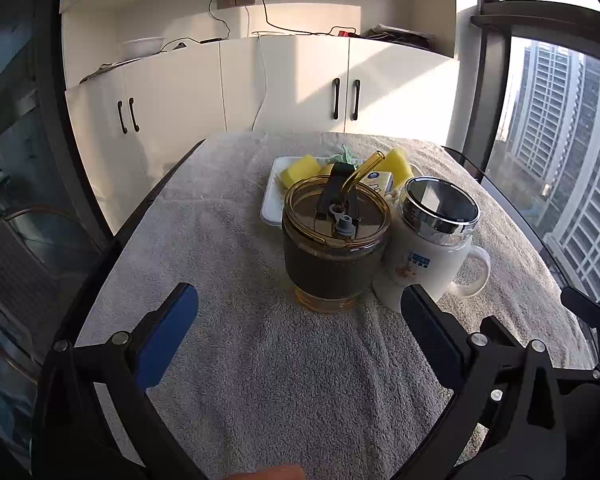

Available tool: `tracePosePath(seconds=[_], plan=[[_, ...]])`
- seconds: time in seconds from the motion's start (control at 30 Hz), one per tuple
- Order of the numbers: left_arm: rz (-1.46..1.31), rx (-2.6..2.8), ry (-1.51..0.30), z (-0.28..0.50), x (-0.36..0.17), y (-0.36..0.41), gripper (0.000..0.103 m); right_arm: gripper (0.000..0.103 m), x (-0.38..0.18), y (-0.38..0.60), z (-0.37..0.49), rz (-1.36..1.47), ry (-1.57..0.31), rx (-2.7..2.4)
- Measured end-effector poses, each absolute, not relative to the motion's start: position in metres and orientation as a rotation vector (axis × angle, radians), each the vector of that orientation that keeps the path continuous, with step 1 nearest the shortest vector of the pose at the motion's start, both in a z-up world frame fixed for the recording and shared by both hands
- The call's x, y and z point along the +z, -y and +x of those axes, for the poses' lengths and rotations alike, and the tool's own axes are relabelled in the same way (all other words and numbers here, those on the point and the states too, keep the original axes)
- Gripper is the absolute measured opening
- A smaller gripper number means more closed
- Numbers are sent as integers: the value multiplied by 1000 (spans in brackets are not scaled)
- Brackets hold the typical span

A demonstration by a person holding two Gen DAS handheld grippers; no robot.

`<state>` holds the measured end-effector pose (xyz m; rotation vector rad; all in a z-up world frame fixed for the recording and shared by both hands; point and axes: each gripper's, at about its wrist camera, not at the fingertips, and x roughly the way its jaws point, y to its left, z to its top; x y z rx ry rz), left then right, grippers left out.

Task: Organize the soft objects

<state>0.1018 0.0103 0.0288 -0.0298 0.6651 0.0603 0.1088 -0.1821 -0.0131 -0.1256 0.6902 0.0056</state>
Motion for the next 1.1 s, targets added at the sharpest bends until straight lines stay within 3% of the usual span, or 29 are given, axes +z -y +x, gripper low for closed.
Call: tracePosePath(seconds=[1.1], plan=[[-33,61,-668,104,26,-10,103,103,-13,180,108,-128,-689,6]])
